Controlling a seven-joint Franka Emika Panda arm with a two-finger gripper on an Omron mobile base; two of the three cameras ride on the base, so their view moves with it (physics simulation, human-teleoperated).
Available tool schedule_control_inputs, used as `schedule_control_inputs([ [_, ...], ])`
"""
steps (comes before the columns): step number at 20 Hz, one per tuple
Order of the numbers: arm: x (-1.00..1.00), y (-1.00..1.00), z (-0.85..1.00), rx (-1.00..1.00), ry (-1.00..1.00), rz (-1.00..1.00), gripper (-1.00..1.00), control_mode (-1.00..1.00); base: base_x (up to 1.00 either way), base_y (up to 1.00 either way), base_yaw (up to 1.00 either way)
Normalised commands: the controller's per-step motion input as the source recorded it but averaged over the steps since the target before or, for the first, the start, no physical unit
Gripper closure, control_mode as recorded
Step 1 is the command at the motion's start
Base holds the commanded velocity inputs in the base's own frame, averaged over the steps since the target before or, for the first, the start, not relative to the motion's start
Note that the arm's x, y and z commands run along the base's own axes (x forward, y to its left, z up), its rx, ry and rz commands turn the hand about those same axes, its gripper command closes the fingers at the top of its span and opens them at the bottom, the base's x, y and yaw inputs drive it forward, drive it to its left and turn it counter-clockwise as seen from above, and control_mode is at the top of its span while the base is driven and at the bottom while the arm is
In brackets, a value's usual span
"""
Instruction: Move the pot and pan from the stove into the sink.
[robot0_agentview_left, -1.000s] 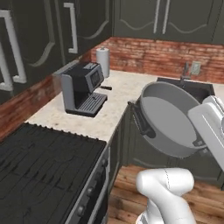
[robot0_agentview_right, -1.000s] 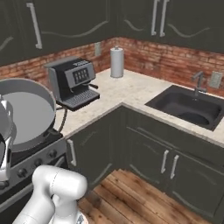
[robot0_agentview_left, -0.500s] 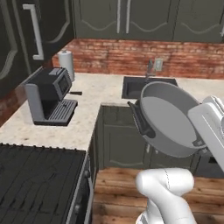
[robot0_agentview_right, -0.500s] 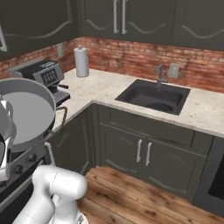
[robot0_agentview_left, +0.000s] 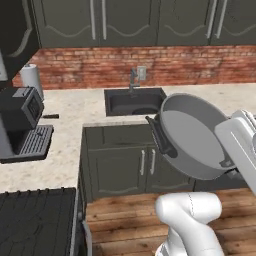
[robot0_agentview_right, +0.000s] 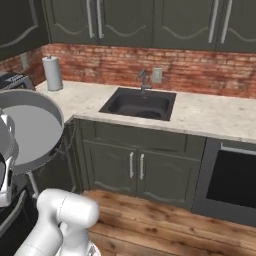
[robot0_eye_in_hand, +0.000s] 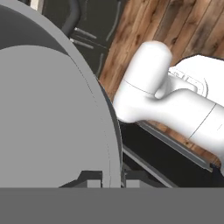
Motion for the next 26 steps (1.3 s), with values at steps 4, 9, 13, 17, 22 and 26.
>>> schedule_control_inputs([
  [4,0.0,0.0,0.0,0.0,0.0,0.0,1.0,1.0,0.0,-0.02,-0.37],
  [9,0.0,0.0,0.0,0.0,0.0,0.0,1.0,1.0,0.0,-0.02,-0.32],
  [13,0.0,0.0,0.0,0.0,0.0,0.0,1.0,1.0,0.0,0.0,-0.1],
  [17,0.0,0.0,0.0,0.0,0.0,0.0,1.0,1.0,0.03,0.0,0.0],
  [22,0.0,0.0,0.0,0.0,0.0,0.0,1.0,1.0,0.49,0.0,-0.04],
  [26,0.0,0.0,0.0,0.0,0.0,0.0,1.0,1.0,0.69,0.0,-0.06],
])
